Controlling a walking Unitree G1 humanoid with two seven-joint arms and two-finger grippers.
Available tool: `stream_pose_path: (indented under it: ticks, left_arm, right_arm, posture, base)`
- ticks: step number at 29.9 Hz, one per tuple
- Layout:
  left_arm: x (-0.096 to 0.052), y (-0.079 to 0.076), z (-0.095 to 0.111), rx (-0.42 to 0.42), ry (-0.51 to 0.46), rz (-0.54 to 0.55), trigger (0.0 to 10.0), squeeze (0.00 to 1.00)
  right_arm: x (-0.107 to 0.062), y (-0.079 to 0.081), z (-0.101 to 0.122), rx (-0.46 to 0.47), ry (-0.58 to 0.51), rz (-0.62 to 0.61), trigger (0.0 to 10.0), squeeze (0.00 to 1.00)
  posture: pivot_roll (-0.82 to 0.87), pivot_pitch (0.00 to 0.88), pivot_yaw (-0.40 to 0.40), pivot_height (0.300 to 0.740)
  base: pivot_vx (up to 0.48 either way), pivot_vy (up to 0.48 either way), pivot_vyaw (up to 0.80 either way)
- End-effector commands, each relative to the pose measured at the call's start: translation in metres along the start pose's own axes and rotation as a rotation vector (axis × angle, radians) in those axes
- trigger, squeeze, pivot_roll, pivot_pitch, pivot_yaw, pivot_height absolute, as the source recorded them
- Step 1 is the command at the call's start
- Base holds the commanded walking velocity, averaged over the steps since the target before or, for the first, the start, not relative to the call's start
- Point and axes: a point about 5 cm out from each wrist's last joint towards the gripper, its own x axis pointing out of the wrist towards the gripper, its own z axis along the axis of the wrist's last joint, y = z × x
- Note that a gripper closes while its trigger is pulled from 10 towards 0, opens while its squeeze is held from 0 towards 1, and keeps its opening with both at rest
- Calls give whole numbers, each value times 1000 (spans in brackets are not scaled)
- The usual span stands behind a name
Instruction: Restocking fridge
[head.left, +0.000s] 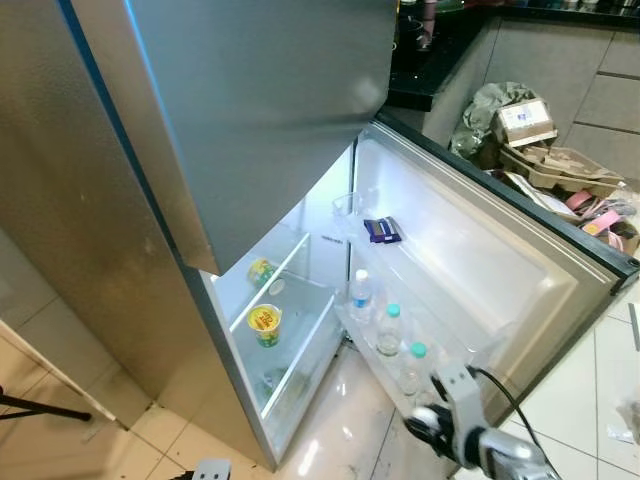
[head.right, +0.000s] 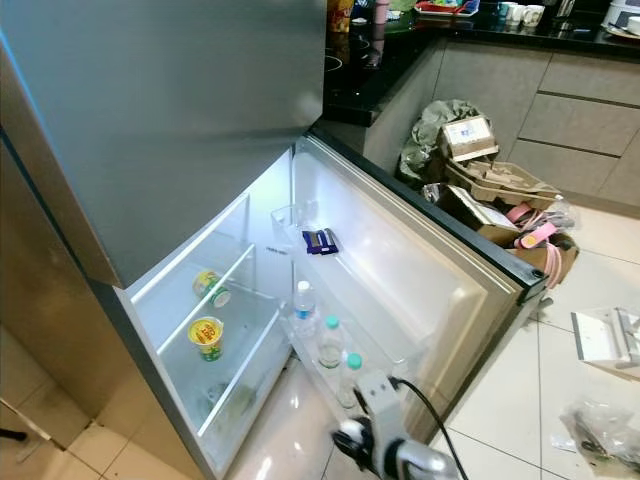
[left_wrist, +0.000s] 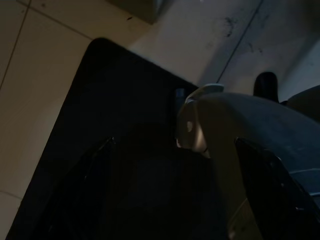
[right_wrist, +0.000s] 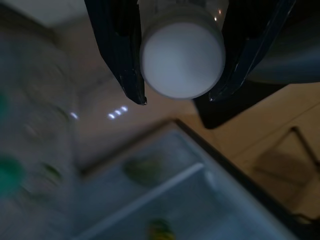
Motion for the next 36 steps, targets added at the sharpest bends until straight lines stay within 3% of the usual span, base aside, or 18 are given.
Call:
stream_pose_path:
  ticks: [1,3,7,8,12,14,15,23,29,33,36]
  left_arm:
    - [0,-4,-6,3,27,-6,10000,0]
    - [0,-5,-6,4,29,-5,10000,0]
    - [0,-7,-8,8,36,-9,10000,0]
    - [0,-7,-8,8,36,-9,10000,0]
    - [0,-8,-10,16,43,-13,10000,0]
    - [0,-8,-11,19,44,-14,10000,0]
    - [0,-9,-11,23,44,-14,10000,0]
    - [1,-11,-10,26,42,-17,10000,0]
    - [1,-13,-11,31,46,-23,10000,0]
    - [1,-14,-12,45,52,-32,10000,0]
    - [1,-15,-12,49,52,-35,10000,0]
  right_arm:
    - [3,2,13,-64,-33,60,10000,0]
    - [5,3,18,-86,-45,79,10000,0]
    - [7,-11,53,-237,-134,-69,10000,0]
    - [7,-11,53,-237,-134,-69,10000,0]
    - [-1,-33,80,-338,-172,-271,10000,0]
    - [-4,-37,83,-362,-169,-309,10000,0]
    - [-11,-48,89,-385,-166,-402,10000,0]
    - [-26,-67,81,-379,-99,-559,10000,0]
    - [-25,-61,68,-336,-111,-535,10000,0]
    - [-16,-43,53,-288,-148,-386,10000,0]
    - [-14,-40,52,-281,-162,-364,10000,0]
  posture:
    - [-47,0,-42,740]
    - [-46,0,-43,740]
    - [-47,0,-43,740]
    - [-47,0,-43,740]
    - [-50,0,-42,740]
    - [-50,0,-42,740]
    - [-50,0,-43,740]
    - [-48,0,-47,740]
    - [-51,0,-46,740]
    - [-50,0,-44,740]
    - [-52,0,-42,740]
  base:
    - [0,0,0]
    - [0,0,0]
    - [0,0,0]
    - [0,0,0]
    - [0,0,0]
    - [0,0,0]
    - [0,0,0]
    - [0,0,0]
    - [0,0,0]
    - [0,0,0]
    - [0,0,0]
